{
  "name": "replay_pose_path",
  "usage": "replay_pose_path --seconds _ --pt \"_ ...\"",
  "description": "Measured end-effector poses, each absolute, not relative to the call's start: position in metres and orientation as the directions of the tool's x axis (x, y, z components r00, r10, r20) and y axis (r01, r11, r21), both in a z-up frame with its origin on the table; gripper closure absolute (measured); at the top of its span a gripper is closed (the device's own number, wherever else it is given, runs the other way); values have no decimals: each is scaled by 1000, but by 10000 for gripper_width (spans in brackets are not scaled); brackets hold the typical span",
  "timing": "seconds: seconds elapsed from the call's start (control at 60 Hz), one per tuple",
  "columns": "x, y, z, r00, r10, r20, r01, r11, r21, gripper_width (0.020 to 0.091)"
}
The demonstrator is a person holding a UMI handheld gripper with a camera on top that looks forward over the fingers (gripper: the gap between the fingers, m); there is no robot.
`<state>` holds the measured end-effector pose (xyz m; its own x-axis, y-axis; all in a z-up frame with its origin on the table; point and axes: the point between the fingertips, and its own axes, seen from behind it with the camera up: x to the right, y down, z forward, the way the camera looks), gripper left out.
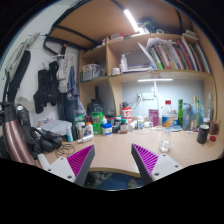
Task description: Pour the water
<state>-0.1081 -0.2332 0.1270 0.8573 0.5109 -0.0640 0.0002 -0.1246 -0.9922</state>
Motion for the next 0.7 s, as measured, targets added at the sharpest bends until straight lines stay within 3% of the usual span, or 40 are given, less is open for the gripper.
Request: replay_pose_path --seconds 0.467,0.7 --pt "-75 -221 170 910 411 -53 -30 -61 -998 284" --pt "-36 -178 176 939 343 35 31 17 -999 295"
